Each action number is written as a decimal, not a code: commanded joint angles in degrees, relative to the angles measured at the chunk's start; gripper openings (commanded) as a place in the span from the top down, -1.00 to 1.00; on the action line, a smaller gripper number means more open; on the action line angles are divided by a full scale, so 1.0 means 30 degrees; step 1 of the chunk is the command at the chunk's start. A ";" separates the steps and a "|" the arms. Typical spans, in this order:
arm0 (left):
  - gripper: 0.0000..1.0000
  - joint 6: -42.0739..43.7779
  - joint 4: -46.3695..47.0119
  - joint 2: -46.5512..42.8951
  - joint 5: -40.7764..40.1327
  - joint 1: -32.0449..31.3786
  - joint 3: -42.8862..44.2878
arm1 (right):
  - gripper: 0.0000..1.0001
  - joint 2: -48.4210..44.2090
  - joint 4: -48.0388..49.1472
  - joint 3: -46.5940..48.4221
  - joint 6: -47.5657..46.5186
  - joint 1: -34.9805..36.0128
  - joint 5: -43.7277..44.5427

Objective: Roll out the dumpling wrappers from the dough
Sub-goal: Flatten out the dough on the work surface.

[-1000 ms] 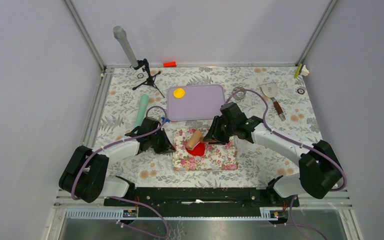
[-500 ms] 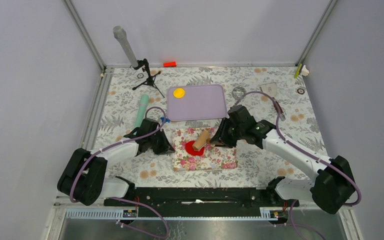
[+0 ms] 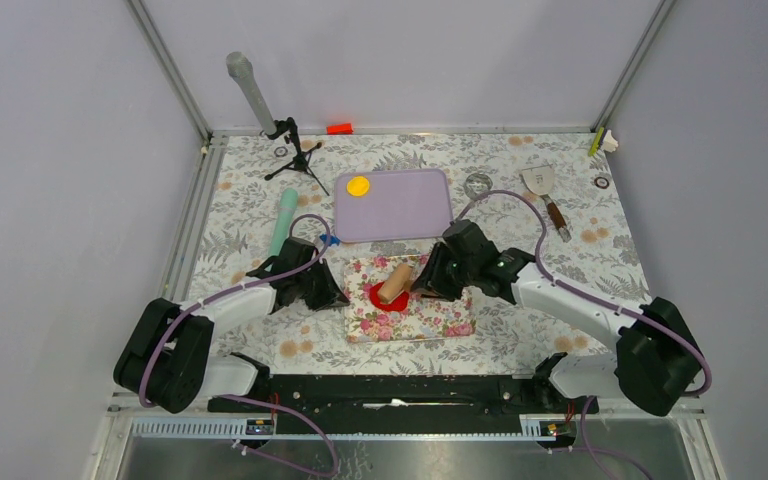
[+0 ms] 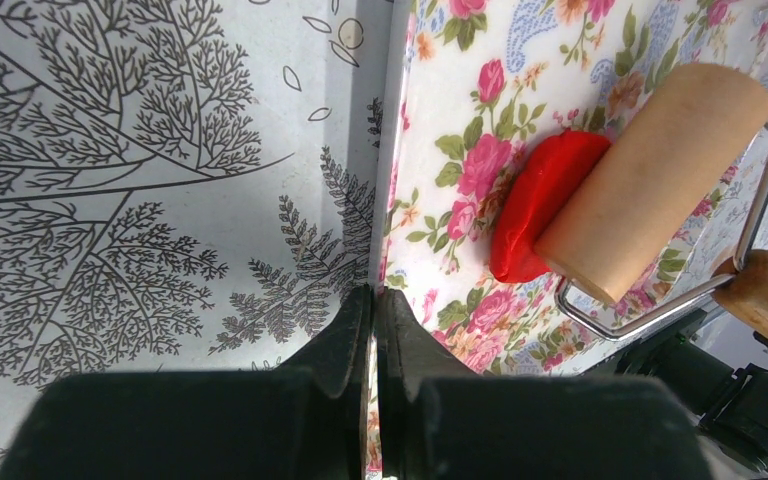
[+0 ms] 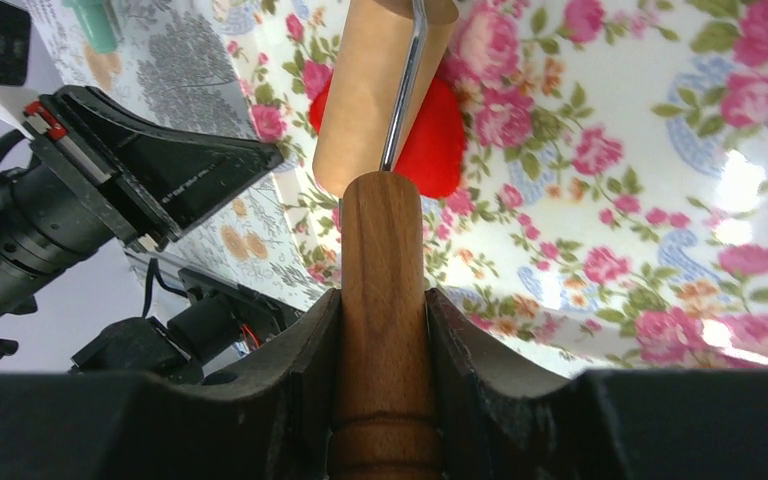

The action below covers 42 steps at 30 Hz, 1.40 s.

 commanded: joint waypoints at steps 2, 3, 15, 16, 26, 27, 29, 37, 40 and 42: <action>1.00 -0.0010 -0.0314 0.0010 -0.0052 -0.0068 -0.0442 | 1.00 0.2483 -0.1297 -0.0962 -0.0536 0.0353 0.1371; 1.00 -0.0003 -0.0343 0.0010 -0.0032 -0.0068 -0.0431 | 1.00 0.2707 -0.1155 -0.0907 -0.0532 0.0355 0.1231; 1.00 0.0132 -0.0311 0.0307 -0.0009 -0.0067 -0.0460 | 1.00 0.1289 -0.2153 0.1402 -0.2569 0.0339 -0.2001; 1.00 0.0117 -0.0303 0.0364 -0.0041 -0.0068 -0.0447 | 1.00 0.1181 -0.2577 0.2172 -0.3210 0.0361 -0.2113; 1.00 0.0394 -0.0690 0.0644 -0.0092 -0.0081 -0.0239 | 1.00 0.2570 -0.7037 0.7865 -0.8522 0.0363 -0.3073; 1.00 0.0402 -0.0709 0.0573 -0.0114 -0.0095 -0.0240 | 1.00 0.2663 -0.7132 0.7941 -0.8756 0.0336 -0.3041; 1.00 0.0435 -0.0697 0.0442 -0.0173 -0.0097 -0.0255 | 1.00 0.2924 -0.7195 0.7928 -0.9069 0.0351 -0.3127; 1.00 0.0496 -0.0862 0.0406 -0.0121 -0.0096 -0.0182 | 1.00 0.3929 -0.6315 0.6661 -0.9458 0.0353 -0.2421; 1.00 0.0525 -0.0859 0.0478 -0.0024 -0.0121 -0.0153 | 1.00 0.4327 -0.5677 0.5956 -0.9624 0.0360 -0.1858; 1.00 0.0554 -0.0862 0.0465 0.0063 -0.0152 -0.0153 | 1.00 0.4568 -0.5251 0.5591 -0.9558 0.0352 -0.1920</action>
